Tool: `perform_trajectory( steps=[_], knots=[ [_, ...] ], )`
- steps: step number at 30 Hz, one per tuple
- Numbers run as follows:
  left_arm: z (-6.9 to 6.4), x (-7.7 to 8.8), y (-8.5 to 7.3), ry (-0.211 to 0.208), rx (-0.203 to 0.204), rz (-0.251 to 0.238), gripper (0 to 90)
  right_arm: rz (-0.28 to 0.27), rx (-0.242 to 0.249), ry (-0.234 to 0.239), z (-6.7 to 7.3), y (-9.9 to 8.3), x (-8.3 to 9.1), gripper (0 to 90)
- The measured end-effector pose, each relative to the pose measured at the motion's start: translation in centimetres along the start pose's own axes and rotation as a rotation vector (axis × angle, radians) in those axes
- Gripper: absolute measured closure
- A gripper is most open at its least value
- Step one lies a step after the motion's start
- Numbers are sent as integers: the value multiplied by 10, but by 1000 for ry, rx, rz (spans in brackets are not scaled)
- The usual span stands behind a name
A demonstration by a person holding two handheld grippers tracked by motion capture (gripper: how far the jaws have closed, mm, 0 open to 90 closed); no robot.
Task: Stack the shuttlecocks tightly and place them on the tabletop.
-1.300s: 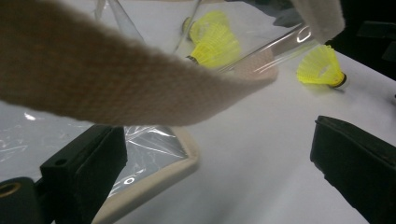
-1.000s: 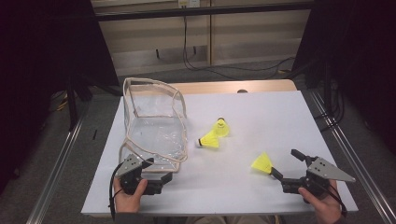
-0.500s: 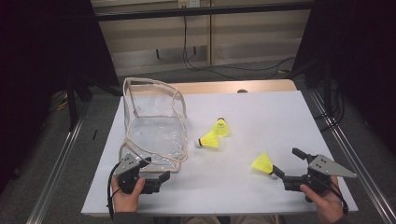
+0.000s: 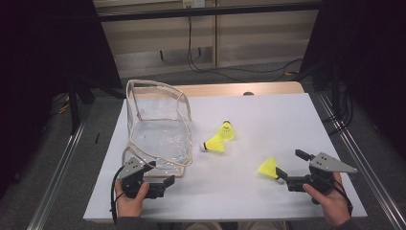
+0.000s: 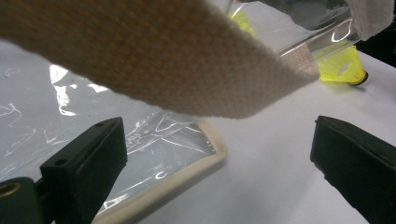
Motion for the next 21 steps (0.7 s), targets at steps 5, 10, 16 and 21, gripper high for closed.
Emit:
perform_trajectory(
  steps=[5, 10, 16, 21],
  knots=[
    [0, 0, 0, -1, 0, -2, 38, 39, -10, -8, -2, 0, -6, 41],
    [-1, -1, 1, -3, -2, -4, 38, 58, 13, -14, -3, 3, -14, 39],
    [-1, -2, 1, -7, -3, -5, 38, 100, 35, -2, 4, 5, -23, 89],
    [-1, -2, 1, -7, -2, -9, 38, 126, 62, 20, 9, 8, -28, 105]
  ],
)
Point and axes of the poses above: each handheld gripper's, and its own axes: x roughly backward along the jaws, y roughly out of its top, z roughly to its left, the point moved 7 cm from there along -x, roughly forward along the jaws, and after that the axes turned 6 degrees about y, right-handed, at the moved point
